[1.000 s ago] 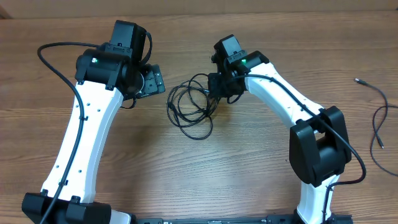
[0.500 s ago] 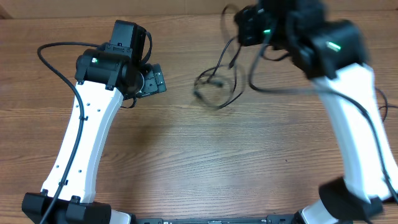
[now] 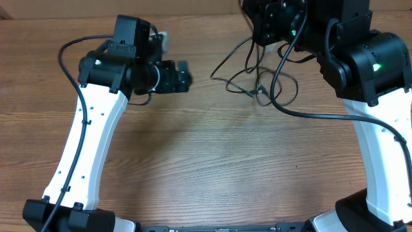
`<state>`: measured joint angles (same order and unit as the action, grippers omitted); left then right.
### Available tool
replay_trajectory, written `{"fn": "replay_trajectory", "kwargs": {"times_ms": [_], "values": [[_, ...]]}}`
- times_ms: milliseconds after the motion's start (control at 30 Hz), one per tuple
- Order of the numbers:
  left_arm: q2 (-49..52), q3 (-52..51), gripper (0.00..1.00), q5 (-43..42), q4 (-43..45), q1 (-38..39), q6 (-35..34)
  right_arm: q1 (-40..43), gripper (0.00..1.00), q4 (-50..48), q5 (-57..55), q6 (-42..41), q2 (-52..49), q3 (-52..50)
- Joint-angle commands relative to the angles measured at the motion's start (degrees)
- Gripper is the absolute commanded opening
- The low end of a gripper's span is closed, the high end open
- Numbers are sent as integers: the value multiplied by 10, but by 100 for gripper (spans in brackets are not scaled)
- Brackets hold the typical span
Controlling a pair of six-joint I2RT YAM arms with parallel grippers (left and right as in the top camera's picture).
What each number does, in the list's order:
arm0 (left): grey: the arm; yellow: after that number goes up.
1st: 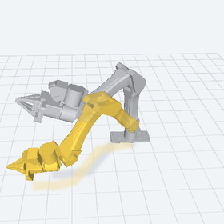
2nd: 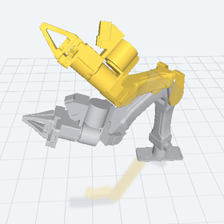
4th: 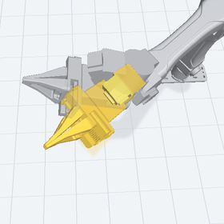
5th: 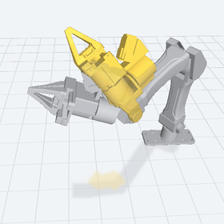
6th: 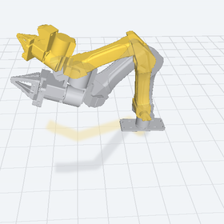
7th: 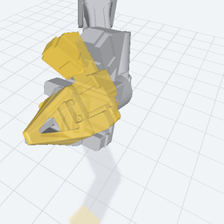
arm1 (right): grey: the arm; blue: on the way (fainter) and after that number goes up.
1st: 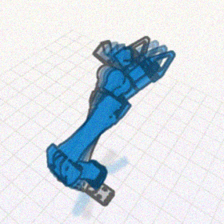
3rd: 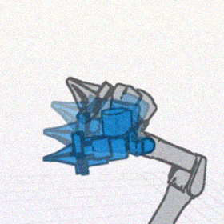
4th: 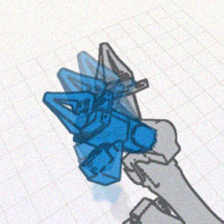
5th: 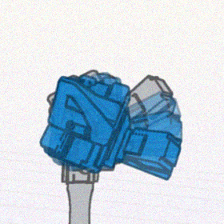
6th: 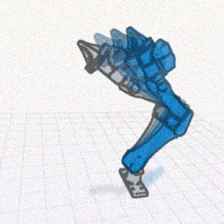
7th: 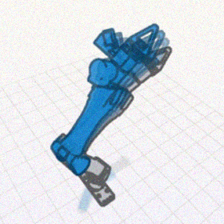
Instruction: Untangle cables
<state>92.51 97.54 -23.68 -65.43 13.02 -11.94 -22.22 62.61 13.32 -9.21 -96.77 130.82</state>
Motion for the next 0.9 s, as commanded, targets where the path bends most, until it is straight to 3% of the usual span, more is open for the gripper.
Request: {"fn": "replay_trajectory", "kwargs": {"times_ms": [0, 233, 300, 400, 467, 533, 600, 667, 700, 767, 867], "values": [[16, 8, 97, -194, 8, -1, 145, -2, 4, -4, 18, -4, 3, 1], [43, 8, 99, -208, 18, 8, 181, -2, 4, -3, 18, -4, 3, 1], [51, 8, 95, -207, 19, 13, 185, -2, 4, -3, 18, -4, 3, 1], [63, 8, 66, -202, 22, 21, 189, -2, 4, -2, 18, -4, 3, 1], [70, 8, 30, -189, 25, 21, 188, -2, 4, 5, 18, -4, 3, 1], [73, 8, 16, -173, 25, 21, 188, -2, 4, 16, 18, -3, 3, 1], [72, 8, 18, -154, 31, 20, 188, -2, 4, 29, 18, -3, 3, 1], [72, 8, 29, -146, 40, 20, 188, -2, 4, 37, 18, -3, 3, 1], [72, 8, 53, -147, 47, 20, 188, -2, 4, 40, 18, -3, 3, 1], [72, 8, 75, -146, 60, 20, 182, -2, 4, 45, 18, -3, 3, 1], [72, 8, 80, -147, 82, 21, 175, -2, 4, 52, 29, -2, 3, 1]]}}
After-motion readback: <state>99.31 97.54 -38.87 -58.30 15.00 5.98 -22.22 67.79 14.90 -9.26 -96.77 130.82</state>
